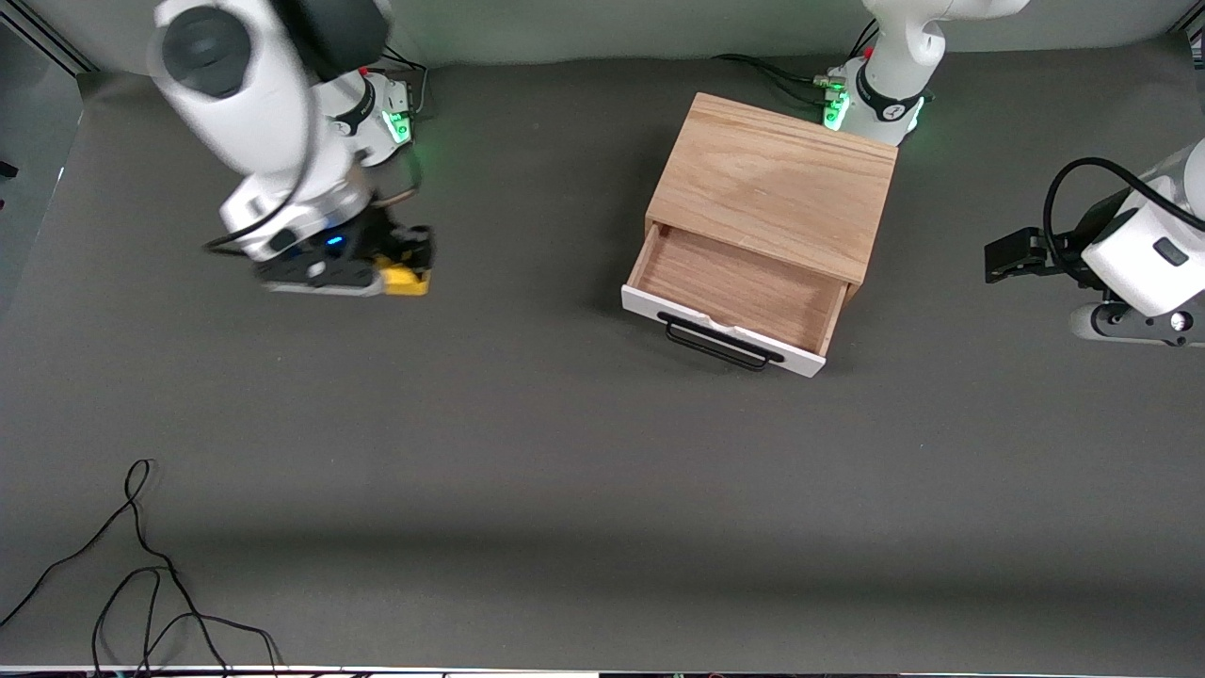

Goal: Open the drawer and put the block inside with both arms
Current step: 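Carry the yellow cube with the right gripper over the open drawer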

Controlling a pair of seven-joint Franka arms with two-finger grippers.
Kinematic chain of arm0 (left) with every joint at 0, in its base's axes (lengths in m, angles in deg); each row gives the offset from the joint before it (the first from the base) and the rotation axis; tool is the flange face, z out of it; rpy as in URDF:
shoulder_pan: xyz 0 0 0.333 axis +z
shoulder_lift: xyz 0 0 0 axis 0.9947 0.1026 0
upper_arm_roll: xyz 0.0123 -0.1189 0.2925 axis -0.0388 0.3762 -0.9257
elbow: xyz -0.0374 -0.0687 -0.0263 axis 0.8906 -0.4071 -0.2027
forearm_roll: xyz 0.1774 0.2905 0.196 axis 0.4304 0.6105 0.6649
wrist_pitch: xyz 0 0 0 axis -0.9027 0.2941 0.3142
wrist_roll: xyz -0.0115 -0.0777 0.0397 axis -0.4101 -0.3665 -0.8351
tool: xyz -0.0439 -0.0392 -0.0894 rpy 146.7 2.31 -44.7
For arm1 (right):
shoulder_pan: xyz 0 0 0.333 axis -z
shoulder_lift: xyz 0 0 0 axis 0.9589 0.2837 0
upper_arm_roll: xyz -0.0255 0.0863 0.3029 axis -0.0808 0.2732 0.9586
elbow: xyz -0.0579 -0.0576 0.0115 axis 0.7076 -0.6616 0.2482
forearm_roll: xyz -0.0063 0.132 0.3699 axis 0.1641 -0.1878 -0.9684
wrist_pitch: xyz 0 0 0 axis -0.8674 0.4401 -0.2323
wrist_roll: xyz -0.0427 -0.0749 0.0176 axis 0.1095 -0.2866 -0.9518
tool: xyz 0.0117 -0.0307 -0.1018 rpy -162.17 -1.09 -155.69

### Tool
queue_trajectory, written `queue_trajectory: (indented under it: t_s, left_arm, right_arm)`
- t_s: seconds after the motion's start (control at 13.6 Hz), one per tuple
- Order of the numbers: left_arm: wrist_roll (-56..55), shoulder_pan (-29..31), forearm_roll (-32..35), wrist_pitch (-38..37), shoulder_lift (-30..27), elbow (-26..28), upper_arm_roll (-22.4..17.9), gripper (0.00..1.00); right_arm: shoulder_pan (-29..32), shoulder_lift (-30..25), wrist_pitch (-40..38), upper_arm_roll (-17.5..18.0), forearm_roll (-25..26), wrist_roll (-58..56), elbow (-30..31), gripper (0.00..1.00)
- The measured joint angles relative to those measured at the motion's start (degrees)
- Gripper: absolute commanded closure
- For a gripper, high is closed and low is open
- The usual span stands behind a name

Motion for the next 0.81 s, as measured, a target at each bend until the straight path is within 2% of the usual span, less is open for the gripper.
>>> queue_trajectory:
  t_s: [0.29, 0.59, 0.66, 0.81]
  left_arm:
    - [0.0, 0.0, 0.0, 1.0, -0.7, 1.6, 0.0, 0.00]
    - [0.1, 0.2, 0.1, 3.1, -3.2, 5.0, -0.3, 0.00]
    - [0.2, 0.3, 0.2, 4.5, -4.4, 6.8, -0.3, 0.00]
    - [0.3, 0.6, 0.2, 10.7, -9.4, 15.0, -0.1, 0.00]
  right_arm:
    - [-7.0, 4.5, 1.0, 0.1, 0.0, 12.9, -4.9, 0.70]
    - [-14.4, 17.4, 1.4, 0.2, -0.1, 27.2, -18.5, 0.70]
    - [-15.1, 20.4, 1.5, 0.4, -0.6, 29.5, -21.4, 0.70]
    - [-15.3, 25.8, 1.6, 1.5, -1.8, 33.1, -26.6, 0.70]
